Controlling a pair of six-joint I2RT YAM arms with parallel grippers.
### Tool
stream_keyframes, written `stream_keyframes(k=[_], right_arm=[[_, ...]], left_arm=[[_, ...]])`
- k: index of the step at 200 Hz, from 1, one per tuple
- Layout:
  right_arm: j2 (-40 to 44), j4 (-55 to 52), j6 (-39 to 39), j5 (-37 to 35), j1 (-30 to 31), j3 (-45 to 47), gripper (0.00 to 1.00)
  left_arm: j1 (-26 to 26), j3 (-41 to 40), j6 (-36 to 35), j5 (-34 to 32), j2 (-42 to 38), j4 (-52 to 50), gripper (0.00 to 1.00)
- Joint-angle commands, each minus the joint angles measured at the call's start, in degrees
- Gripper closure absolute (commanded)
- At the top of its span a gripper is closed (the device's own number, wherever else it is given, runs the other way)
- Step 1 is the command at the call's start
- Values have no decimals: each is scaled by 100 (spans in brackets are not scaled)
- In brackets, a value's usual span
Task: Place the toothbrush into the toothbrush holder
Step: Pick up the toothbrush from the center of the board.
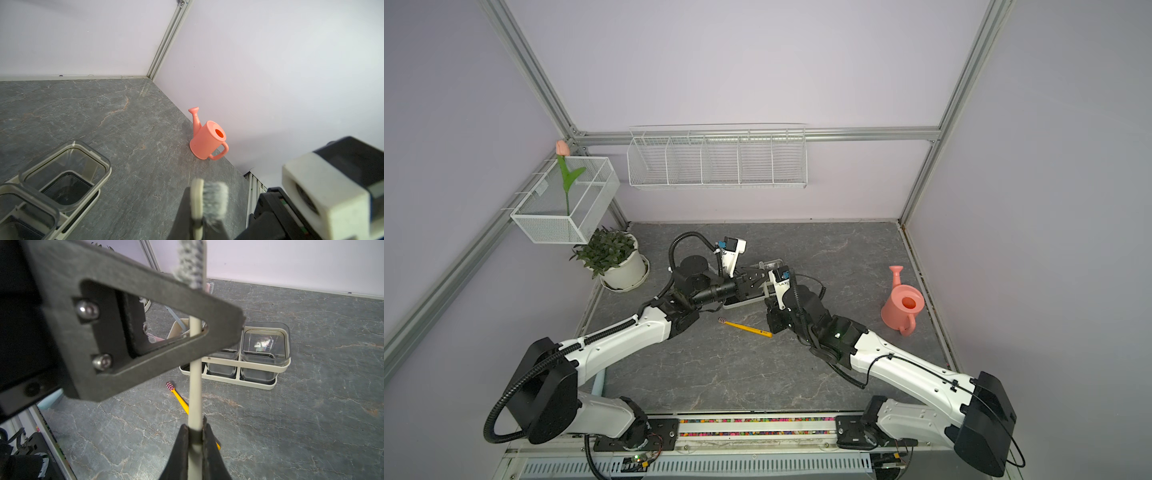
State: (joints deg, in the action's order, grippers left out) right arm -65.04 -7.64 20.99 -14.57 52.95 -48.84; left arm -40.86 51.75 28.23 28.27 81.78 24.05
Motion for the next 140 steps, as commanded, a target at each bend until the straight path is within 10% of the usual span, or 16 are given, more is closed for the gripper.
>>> stream_keyframes(k=[1,61,140], right_arm=[[193,118,-21,-57,-30,178,90],[363,23,-51,-55,-78,219,22],[1000,-363,-117,-351,-215,534,2]], left_arm=[[78,20,-158,-444,-116,-108,100],[78,132,-419,-609,-334,-555,100],[84,204,-546,-971,-501,-832,100]])
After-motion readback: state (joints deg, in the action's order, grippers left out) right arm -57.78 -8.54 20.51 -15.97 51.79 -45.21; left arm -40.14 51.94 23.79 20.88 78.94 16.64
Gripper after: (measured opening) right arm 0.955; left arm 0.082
